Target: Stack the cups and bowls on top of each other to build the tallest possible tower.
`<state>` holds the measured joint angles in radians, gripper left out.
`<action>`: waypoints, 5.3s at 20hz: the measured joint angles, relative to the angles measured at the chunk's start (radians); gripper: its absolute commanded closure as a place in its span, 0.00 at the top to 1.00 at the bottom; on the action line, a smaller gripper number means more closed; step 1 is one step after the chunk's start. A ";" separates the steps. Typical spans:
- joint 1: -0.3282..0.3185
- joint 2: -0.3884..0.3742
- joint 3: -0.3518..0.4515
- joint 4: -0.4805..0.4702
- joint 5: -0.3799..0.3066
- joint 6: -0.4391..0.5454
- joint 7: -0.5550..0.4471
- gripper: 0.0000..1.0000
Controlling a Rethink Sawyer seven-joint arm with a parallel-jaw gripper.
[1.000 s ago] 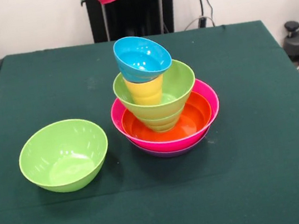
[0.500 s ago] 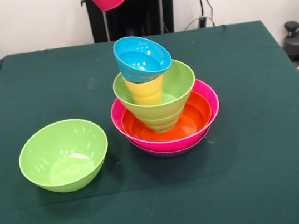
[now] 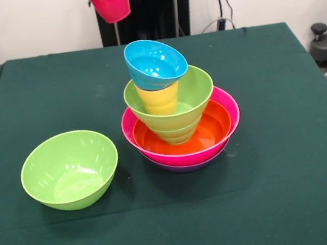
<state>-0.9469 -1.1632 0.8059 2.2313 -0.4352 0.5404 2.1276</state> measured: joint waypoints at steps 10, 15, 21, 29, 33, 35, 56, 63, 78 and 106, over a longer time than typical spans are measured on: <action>0.056 0.054 -0.071 -0.011 -0.045 -0.030 0.000 0.00; 0.078 0.086 -0.104 -0.027 -0.060 -0.054 0.000 0.00; 0.096 0.115 -0.137 -0.040 -0.079 -0.086 0.000 0.00; 0.132 0.142 -0.190 -0.050 -0.090 -0.114 0.000 0.00; 0.149 0.140 -0.200 -0.050 -0.090 -0.117 0.000 0.00; 0.160 0.135 -0.203 -0.050 -0.090 -0.117 0.000 0.00; 0.012 -0.101 -0.096 -0.004 0.178 -0.103 0.000 0.00; 0.047 -0.134 -0.083 -0.004 0.207 -0.068 0.000 0.00; 0.222 -0.042 -0.111 -0.135 0.189 -0.039 0.000 0.00; 0.234 0.130 -0.146 -0.336 0.142 0.027 0.000 0.00</action>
<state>-0.7125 -1.0334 0.6600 1.8954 -0.2934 0.5676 2.1276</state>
